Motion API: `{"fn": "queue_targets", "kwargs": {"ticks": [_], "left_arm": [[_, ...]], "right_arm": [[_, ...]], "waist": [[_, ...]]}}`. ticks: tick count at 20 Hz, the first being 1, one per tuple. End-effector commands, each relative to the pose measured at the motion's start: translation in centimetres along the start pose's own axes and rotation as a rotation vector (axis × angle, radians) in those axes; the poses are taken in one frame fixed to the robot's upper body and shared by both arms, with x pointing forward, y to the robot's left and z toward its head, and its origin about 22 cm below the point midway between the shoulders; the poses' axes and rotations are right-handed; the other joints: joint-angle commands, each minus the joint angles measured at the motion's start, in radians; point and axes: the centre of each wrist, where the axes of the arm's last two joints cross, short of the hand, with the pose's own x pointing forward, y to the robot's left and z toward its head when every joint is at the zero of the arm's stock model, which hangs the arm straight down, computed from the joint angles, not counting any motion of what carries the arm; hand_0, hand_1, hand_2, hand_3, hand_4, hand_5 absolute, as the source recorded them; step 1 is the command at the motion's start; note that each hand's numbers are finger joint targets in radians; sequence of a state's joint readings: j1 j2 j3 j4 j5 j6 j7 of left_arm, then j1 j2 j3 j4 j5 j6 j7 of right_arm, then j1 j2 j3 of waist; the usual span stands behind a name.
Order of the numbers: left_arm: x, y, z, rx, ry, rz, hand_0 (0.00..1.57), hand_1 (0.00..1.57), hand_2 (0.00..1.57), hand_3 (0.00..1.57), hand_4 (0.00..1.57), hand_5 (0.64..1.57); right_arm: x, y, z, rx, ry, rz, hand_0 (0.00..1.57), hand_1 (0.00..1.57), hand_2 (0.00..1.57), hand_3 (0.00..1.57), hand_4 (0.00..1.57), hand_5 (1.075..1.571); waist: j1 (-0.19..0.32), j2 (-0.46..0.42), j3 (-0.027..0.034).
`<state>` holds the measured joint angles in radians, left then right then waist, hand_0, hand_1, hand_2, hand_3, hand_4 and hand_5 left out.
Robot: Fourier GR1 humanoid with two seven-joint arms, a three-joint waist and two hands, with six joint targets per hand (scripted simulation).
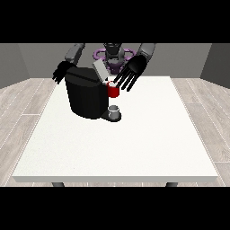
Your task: Insert the coffee pod into the coffee machine and close the lid
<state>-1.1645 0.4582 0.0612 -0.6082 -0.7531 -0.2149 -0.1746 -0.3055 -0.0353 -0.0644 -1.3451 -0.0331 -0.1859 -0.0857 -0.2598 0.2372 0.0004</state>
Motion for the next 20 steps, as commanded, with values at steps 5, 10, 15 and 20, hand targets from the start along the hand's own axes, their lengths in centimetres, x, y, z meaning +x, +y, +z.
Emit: {"fn": "queue_targets", "kwargs": {"ticks": [5, 10, 15, 20], "left_arm": [[-0.7, -3.5, 0.4, -0.067, 0.030, 0.020, 0.00, 0.00, 0.00, 0.00, 0.00, 1.571], [-1.7, -6.7, 1.2, -0.102, 0.038, 0.163, 0.00, 0.00, 0.00, 0.00, 0.00, 1.571], [-1.9, -10.8, 1.9, 0.001, 0.000, 0.540, 0.00, 0.00, 0.00, 0.00, 0.08, 1.571], [-3.8, -16.3, 4.4, -0.009, 0.055, 0.797, 0.00, 0.00, 0.00, 0.00, 0.00, 1.571]], "right_arm": [[-0.6, -1.7, 0.6, -0.001, 0.070, 0.002, 0.00, 0.00, 0.00, 0.00, 0.39, 1.571], [-3.7, -2.2, 3.4, -0.065, 0.160, -0.015, 0.00, 0.00, 0.00, 0.00, 0.39, 1.571], [-4.9, -5.5, 4.1, -0.143, 0.156, -0.014, 0.00, 0.00, 0.00, 0.00, 0.40, 1.571], [-5.5, -6.6, 6.0, -0.119, 0.175, 0.030, 0.00, 0.00, 0.00, 0.00, 0.49, 1.571]], "waist": [[0.030, -0.104, -0.0004], [0.080, -0.197, -0.0004], [0.171, -0.248, -0.0008], [0.196, -0.352, -0.0007]]}}
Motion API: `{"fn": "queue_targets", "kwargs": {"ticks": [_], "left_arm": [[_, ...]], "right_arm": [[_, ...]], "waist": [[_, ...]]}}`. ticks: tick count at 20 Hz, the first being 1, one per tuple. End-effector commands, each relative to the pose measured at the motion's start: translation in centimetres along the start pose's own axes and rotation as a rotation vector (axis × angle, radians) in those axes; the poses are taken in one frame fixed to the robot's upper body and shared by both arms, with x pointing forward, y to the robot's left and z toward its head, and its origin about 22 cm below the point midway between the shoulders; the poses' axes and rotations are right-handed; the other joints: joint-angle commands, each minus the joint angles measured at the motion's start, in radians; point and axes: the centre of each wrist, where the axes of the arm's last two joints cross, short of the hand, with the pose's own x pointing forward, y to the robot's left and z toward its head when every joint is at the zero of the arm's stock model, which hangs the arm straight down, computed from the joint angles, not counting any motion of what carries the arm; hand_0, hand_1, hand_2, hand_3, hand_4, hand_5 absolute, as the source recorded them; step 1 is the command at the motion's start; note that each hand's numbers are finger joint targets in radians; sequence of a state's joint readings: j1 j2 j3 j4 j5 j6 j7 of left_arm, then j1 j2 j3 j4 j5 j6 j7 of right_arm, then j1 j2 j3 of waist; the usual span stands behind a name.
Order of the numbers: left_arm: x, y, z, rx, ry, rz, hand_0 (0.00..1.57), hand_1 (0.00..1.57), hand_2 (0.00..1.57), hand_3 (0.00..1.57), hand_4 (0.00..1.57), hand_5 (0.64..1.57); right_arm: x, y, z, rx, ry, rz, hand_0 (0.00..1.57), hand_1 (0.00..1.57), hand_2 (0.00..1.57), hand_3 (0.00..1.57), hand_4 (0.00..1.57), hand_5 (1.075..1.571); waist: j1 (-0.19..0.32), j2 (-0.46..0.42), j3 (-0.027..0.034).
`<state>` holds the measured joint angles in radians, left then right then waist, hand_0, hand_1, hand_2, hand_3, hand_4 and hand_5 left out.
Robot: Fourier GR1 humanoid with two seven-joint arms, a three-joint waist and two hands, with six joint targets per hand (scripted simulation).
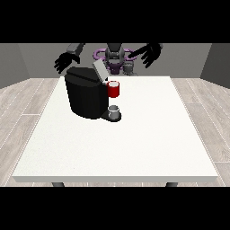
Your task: Insert the coffee pod into the coffee machine and close the lid
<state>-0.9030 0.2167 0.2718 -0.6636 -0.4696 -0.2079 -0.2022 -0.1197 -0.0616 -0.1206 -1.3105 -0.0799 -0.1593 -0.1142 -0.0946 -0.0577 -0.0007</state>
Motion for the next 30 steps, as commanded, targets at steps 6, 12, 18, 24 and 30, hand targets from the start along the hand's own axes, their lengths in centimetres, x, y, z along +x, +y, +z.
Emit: {"fn": "queue_targets", "kwargs": {"ticks": [6, 12, 18, 24, 30], "left_arm": [[-7.5, -6.2, 4.8, -0.001, 0.110, 0.374, 0.00, 0.00, 0.00, 0.00, 0.14, 1.571], [-9.2, -7.4, 7.1, 0.003, 0.144, 0.409, 0.00, 0.00, 0.00, 0.00, 0.00, 1.571], [-11.1, -6.8, 9.8, 0.060, 0.110, 0.504, 0.00, 0.00, 0.00, 0.00, 0.14, 1.571], [-8.6, -7.9, 9.6, 0.011, 0.089, 0.529, 0.00, 0.00, 0.00, 0.00, 0.09, 1.571], [-7.8, -8.9, 11.3, 0.037, 0.074, 0.549, 0.00, 0.00, 0.00, 0.00, 0.00, 1.571]], "right_arm": [[1.8, -2.1, -0.1, 0.104, -0.004, 0.070, 0.00, 0.00, 0.00, 0.00, 0.37, 1.571], [5.2, -1.2, -1.2, 0.168, -0.084, 0.101, 0.00, 0.00, 0.00, 0.00, 0.04, 1.571], [7.9, -0.2, -2.1, 0.288, -0.101, 0.125, 0.00, 0.00, 0.00, 0.00, 0.00, 1.571], [7.7, 2.4, -2.7, 0.310, -0.118, 0.151, 0.00, 0.00, 0.00, 0.00, 0.22, 1.571], [8.2, 2.5, -4.4, 0.317, -0.085, 0.129, 0.00, 0.00, 0.00, 0.00, 0.00, 1.571]], "waist": [[0.113, -0.172, 0.0002], [0.154, -0.186, 0.0009], [0.180, -0.165, 0.0004], [0.233, -0.136, 0.0009], [0.255, -0.100, 0.0010]]}}
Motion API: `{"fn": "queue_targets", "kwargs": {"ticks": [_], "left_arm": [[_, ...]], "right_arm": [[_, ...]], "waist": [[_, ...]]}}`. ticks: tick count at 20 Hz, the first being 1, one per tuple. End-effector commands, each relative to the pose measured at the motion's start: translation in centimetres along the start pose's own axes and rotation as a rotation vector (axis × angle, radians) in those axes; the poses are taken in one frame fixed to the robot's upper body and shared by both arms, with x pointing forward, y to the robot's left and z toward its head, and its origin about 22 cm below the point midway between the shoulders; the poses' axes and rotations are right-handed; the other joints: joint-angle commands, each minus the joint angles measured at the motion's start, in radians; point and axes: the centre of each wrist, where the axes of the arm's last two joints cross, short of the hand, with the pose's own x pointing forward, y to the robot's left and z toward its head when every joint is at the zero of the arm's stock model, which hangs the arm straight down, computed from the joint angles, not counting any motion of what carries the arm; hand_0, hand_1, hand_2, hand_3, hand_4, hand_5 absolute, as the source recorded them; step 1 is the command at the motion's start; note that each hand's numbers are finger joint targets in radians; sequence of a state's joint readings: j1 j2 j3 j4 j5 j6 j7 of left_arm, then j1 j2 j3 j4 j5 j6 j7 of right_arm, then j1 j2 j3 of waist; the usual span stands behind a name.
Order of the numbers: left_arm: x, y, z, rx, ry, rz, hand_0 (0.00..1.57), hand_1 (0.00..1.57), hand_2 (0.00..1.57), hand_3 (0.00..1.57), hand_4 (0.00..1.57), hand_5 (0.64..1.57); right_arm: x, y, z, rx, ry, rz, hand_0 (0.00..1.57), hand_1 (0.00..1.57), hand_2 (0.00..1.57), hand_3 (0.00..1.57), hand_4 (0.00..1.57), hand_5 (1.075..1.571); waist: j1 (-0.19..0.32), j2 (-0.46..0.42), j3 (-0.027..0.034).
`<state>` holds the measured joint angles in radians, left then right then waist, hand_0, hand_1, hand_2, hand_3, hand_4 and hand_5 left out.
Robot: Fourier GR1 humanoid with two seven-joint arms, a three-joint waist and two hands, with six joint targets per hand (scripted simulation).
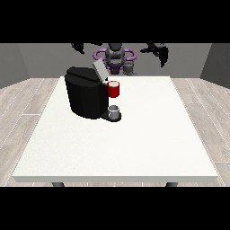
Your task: Insert the coffee pod into the coffee machine and close the lid
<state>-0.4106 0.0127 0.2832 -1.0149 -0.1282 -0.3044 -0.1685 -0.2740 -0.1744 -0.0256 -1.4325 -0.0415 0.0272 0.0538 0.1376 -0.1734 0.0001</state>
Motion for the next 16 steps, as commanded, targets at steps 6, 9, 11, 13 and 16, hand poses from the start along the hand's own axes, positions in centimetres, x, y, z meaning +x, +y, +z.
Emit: {"fn": "queue_targets", "kwargs": {"ticks": [6, 9, 11, 13, 16], "left_arm": [[2.5, -0.4, 1.7, 0.033, -0.052, 0.023, 0.00, 0.00, 0.00, 0.00, 0.00, 1.571], [3.7, -1.1, 1.1, 0.034, -0.108, -0.015, 0.00, 0.00, 0.00, 0.00, 0.00, 1.571], [3.0, -2.3, 2.6, 0.026, -0.069, 0.002, 0.00, 0.00, 0.00, 0.00, 0.00, 1.571], [2.6, 1.0, 3.5, 0.070, -0.084, -0.016, 0.00, 0.00, 0.00, 0.00, 0.00, 1.571], [3.8, 1.1, 3.5, 0.089, -0.075, -0.012, 0.00, 0.00, 0.00, 0.00, 0.00, 1.571]], "right_arm": [[0.1, -0.6, -2.7, 0.009, 0.001, -0.042, 0.00, 0.00, 0.00, 0.00, 0.00, 1.571], [1.0, -0.7, -4.3, 0.000, -0.060, -0.044, 0.00, 0.00, 0.00, 0.00, 0.00, 1.571], [-1.3, -2.2, -3.5, -0.002, -0.015, -0.037, 0.00, 0.00, 0.00, 0.00, 0.00, 1.571], [1.6, 1.4, -5.2, 0.010, -0.037, -0.055, 0.00, 0.00, 0.00, 0.00, 0.00, 1.571], [0.1, 0.3, -4.7, 0.069, -0.015, -0.022, 0.00, 0.00, 0.00, 0.00, 0.00, 1.571]], "waist": [[0.019, 0.097, 0.0001], [0.005, 0.162, 0.0001], [0.022, 0.145, 0.0002], [-0.010, 0.157, -0.0001], [-0.034, 0.157, 0.0000]]}}
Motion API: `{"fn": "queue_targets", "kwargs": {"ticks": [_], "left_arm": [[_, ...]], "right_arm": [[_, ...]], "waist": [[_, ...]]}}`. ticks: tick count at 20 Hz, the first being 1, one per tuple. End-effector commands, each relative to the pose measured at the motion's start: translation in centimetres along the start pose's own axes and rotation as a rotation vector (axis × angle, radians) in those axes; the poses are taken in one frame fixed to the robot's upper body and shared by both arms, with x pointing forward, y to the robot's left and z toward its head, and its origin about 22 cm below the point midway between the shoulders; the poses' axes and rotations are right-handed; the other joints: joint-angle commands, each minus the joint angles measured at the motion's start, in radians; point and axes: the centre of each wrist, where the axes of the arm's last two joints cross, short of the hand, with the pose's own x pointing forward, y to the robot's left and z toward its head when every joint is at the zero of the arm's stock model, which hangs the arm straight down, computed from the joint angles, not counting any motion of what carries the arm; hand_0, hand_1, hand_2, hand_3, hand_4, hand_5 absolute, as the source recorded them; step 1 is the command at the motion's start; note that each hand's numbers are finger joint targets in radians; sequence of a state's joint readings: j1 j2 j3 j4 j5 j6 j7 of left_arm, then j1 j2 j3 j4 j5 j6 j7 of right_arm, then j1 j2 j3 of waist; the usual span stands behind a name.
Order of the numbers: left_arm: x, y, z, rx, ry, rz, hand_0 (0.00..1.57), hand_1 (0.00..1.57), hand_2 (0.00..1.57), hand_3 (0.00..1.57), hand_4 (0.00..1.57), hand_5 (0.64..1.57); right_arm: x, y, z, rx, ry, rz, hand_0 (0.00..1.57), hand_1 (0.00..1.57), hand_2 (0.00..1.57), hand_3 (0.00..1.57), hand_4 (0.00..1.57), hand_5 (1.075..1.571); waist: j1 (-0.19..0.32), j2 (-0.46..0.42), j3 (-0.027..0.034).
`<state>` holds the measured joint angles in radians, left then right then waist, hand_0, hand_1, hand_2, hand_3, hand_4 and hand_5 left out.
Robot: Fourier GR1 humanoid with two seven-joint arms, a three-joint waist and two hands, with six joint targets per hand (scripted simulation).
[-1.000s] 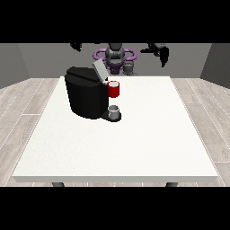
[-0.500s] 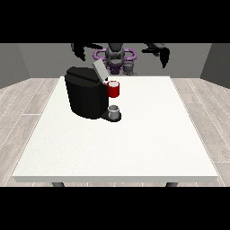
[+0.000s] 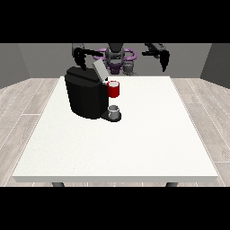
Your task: Insert the coffee pod into the coffee machine and close the lid
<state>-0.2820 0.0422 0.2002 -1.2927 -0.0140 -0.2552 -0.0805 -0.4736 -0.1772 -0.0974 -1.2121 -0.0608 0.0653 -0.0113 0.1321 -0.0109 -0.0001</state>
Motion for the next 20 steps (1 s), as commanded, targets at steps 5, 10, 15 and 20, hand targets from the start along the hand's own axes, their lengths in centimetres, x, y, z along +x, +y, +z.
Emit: {"fn": "queue_targets", "kwargs": {"ticks": [5, 10, 15, 20], "left_arm": [[0.7, 2.3, 0.6, 0.032, -0.052, -0.031, 0.00, 0.00, 0.00, 0.00, 0.00, 1.571], [0.7, 1.0, 1.3, 0.051, -0.014, -0.015, 0.00, 0.00, 0.00, 0.00, 0.00, 1.571], [2.0, -0.8, 0.8, 0.051, -0.045, -0.061, 0.00, 0.00, 0.00, 0.00, 0.00, 1.571], [2.8, 2.8, 0.6, 0.039, -0.057, -0.027, 0.00, 0.00, 0.00, 0.00, 0.00, 1.571]], "right_arm": [[1.6, 3.5, -2.3, 0.044, -0.028, 0.040, 0.00, 0.00, 0.00, 0.00, 0.00, 1.571], [2.7, 3.0, -3.5, 0.071, -0.006, 0.053, 0.00, 0.00, 0.00, 0.00, 0.00, 1.571], [0.7, 2.3, -3.5, 0.057, -0.048, 0.039, 0.00, 0.00, 0.00, 0.00, 0.00, 1.571], [2.5, 2.6, -4.8, 0.094, -0.058, 0.068, 0.00, 0.00, 0.00, 0.00, 0.00, 1.571]], "waist": [[-0.028, 0.052, -0.0001], [-0.022, 0.035, -0.0001], [-0.007, 0.083, 0.0002], [-0.001, 0.099, 0.0000]]}}
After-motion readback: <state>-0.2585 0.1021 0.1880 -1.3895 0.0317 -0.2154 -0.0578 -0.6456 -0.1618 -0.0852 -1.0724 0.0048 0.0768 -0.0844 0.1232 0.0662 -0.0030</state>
